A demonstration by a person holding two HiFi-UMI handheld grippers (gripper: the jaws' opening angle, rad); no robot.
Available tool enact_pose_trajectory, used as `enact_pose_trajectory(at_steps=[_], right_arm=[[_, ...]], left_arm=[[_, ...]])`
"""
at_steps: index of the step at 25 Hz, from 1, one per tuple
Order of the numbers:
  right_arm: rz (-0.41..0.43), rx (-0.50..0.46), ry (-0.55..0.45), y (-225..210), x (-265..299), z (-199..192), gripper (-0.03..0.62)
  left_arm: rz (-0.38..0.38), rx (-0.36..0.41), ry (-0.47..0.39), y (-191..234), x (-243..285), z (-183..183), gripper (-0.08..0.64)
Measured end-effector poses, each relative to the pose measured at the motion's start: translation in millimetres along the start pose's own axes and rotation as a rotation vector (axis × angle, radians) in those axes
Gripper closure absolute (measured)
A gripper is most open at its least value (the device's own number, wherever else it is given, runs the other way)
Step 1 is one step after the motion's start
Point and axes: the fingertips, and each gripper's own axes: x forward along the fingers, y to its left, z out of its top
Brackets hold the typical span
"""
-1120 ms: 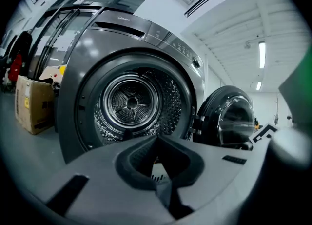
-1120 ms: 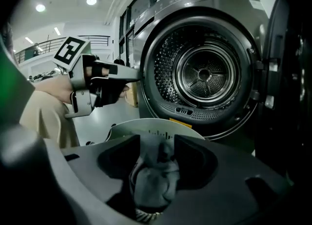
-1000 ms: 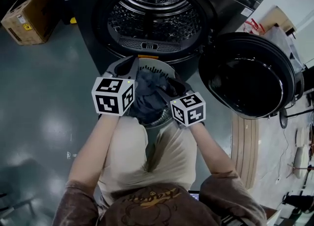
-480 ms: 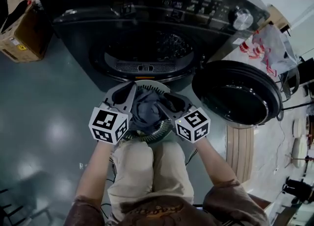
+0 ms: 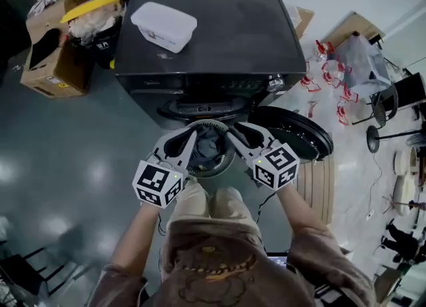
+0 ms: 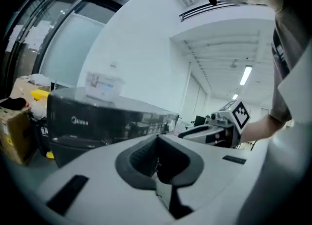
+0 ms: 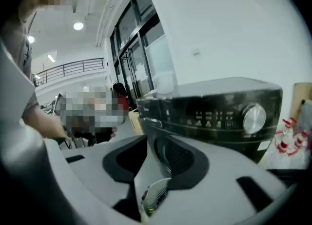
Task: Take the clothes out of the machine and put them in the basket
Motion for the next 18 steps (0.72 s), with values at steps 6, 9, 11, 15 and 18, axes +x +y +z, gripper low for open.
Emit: enact_pose_trajectory(at_steps=[6,9,11,15,18], right_arm=[[0.004,0.018,-0.066,37,-56,115,0.465],[-0.014,-0.002,-0.098,46,-73,152,0.462],[-0.024,-0.022,-0.120,52,-76,169,0.457],[-0.035,-0.020,-0.150,56,-80,191,0.454],[-0.025,-0.019,-0.137,57,-84,198,0.455]], left_arm=[[-0.037,-0.017,-0.029,-31,-44,120,0.554],[-0.080,-0.025,-0.044,-39,-53,155,0.554],[-0.101,-0.014,-0.055,-38,-56,172,0.554],[-0.138,0.038,-0.077,-36,-53,195,0.554],[-0.166,0.073,-0.073,-38,-50,201,0.554]])
